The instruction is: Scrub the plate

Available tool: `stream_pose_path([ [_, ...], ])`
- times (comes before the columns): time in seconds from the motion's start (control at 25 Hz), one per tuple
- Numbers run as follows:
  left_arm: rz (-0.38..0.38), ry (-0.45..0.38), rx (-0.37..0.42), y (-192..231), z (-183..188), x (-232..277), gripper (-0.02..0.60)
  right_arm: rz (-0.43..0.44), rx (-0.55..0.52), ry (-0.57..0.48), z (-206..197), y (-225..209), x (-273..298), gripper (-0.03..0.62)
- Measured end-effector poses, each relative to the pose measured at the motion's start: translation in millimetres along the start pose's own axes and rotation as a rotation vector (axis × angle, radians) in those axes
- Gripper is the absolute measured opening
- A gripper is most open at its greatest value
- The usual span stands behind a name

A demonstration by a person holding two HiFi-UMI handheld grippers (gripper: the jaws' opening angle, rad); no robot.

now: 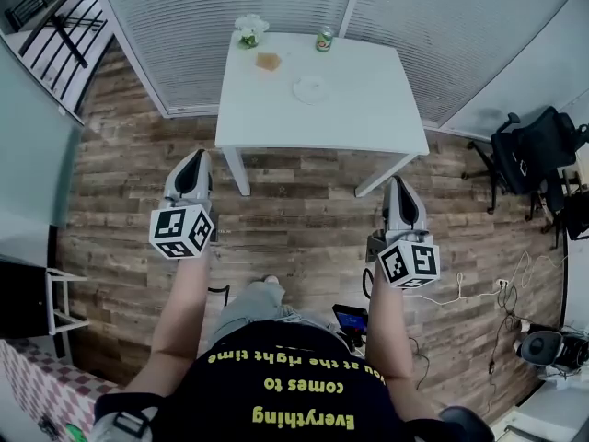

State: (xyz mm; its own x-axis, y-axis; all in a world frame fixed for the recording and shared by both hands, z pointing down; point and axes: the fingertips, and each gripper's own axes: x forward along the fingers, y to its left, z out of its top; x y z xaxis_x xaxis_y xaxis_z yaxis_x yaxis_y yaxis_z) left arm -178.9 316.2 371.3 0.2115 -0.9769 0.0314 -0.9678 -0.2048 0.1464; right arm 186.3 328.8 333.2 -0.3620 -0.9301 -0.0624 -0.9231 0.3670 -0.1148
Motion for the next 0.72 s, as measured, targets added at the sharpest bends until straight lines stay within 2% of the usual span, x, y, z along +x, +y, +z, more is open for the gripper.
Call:
stream_pose_path([
  [0.72,-0.012,0.017,0.002,24.2,-3.8,15.2,0.002,0.019,-0.010,0.019,-10.4,13.8,33.4,0.006],
])
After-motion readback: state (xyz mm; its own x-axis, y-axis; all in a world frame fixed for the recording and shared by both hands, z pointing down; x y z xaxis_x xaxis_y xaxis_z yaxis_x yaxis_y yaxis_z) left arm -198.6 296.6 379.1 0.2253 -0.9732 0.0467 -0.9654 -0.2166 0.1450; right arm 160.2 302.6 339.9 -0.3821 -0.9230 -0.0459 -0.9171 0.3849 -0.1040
